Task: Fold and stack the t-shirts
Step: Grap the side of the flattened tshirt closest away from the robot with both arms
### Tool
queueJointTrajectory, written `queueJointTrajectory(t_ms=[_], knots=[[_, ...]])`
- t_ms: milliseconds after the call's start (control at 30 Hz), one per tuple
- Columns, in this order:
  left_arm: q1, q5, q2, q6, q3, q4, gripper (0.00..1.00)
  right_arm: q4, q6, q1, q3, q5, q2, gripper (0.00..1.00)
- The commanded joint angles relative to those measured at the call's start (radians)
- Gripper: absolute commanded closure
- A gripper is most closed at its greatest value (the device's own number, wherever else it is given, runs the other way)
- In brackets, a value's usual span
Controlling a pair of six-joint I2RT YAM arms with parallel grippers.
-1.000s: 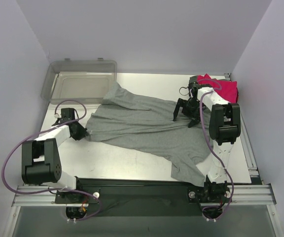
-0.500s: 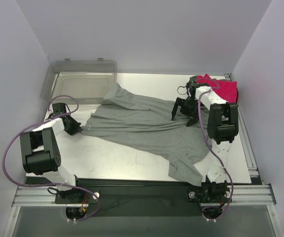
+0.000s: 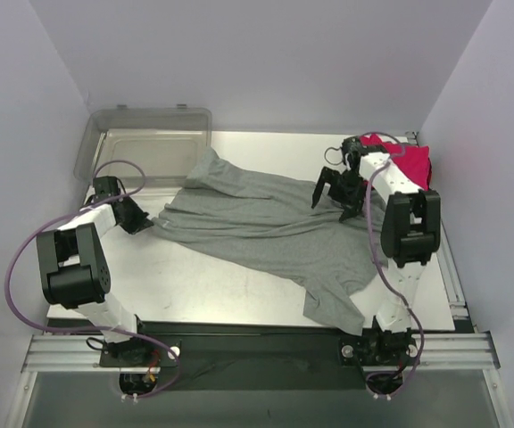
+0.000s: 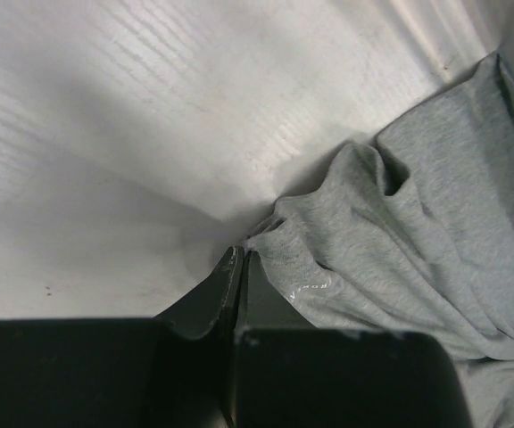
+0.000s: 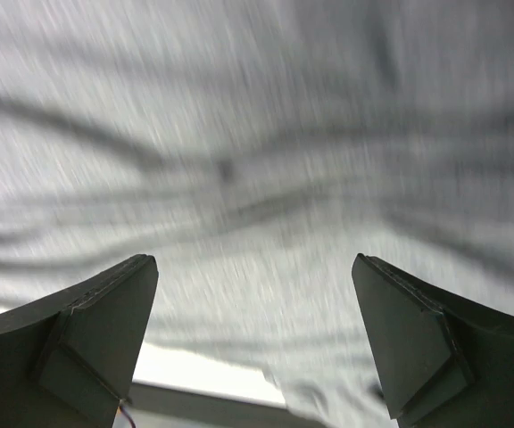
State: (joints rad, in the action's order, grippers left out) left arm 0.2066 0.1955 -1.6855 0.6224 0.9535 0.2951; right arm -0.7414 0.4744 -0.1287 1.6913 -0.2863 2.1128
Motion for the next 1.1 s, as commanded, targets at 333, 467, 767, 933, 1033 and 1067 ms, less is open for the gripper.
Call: queueJointTrajectory(t_ms=[333,467,767,933,1033,1067], knots=[[-0.001,0.041,0.003,-0.072,0.082,0.045,1.0,-0.062,0.041,-0.023,-0.508,0.042,-0.395,0.02],[-0.001,0.044,-0.009,-0.084,0.085,0.052,1.0,-0.061,0.049,-0.019,-0.558,0.07,-0.393,0.02],[0.001,0.045,-0.028,-0.102,0.11,0.055,1.0,-0.056,0.066,0.003,-0.558,0.104,-0.304,0.02],[-0.001,0.051,-0.051,-0.101,0.129,0.049,1.0,-0.055,0.075,0.026,-0.545,0.128,-0.26,0.02],[-0.003,0.061,-0.06,-0.107,0.139,0.035,1.0,-0.052,0.075,0.046,-0.532,0.139,-0.243,0.02],[-0.001,0.064,-0.063,-0.107,0.14,0.029,1.0,-0.052,0.075,0.05,-0.526,0.144,-0.237,0.02]])
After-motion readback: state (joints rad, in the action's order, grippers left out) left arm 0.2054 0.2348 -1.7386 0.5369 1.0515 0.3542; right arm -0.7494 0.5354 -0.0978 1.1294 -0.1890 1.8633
